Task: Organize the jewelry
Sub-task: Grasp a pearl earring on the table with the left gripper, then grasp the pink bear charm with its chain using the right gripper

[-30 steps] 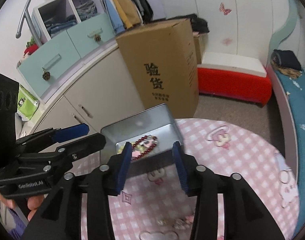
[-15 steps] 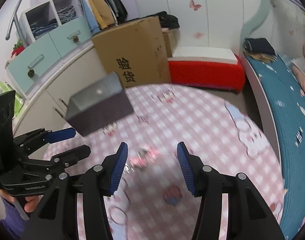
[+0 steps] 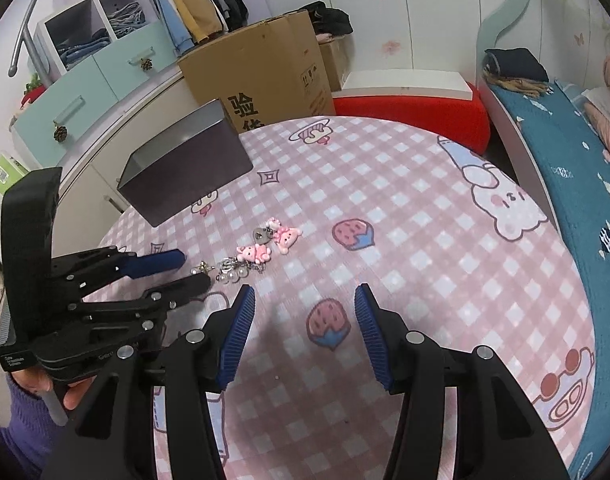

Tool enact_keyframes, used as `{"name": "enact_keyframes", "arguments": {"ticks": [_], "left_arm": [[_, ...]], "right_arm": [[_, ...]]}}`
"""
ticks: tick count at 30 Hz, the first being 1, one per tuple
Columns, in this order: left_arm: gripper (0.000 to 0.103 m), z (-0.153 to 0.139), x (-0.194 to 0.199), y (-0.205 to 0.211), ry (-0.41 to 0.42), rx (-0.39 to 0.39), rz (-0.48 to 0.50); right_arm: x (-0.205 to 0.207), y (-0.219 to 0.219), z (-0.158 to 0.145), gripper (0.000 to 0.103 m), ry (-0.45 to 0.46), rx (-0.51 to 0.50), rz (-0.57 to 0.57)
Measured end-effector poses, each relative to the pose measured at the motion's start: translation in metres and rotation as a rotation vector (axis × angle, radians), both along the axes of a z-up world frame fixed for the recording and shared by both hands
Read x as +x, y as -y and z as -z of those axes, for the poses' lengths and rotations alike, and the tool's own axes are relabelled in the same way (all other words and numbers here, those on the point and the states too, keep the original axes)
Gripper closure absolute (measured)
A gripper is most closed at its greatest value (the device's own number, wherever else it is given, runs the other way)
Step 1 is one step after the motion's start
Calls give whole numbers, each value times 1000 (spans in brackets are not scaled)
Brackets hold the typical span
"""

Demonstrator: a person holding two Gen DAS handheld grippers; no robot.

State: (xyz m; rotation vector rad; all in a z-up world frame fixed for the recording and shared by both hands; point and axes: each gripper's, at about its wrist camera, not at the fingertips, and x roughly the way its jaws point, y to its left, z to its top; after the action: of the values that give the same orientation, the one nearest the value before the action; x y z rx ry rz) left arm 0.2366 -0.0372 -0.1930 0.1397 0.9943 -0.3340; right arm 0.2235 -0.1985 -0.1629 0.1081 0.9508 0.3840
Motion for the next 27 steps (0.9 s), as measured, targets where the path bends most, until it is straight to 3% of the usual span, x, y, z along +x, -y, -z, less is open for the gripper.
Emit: {"name": "enact_keyframes", "arguments": {"ticks": [4,8,14,27], "left_arm": [[60,2,1,2,9,10,4],[72,3,1,8,37,59,6],[91,3,0,2,47,65,-3],[92,-10,-2,-43,53,-7,-106]], "right_arm": [[0,0,3,52,-8,3,-7],[1,-3,6,52,-12,4,-12],[2,-10,8,52,-15,-15,-21],[-2,-52,8,52,21,-96,-90]]}}
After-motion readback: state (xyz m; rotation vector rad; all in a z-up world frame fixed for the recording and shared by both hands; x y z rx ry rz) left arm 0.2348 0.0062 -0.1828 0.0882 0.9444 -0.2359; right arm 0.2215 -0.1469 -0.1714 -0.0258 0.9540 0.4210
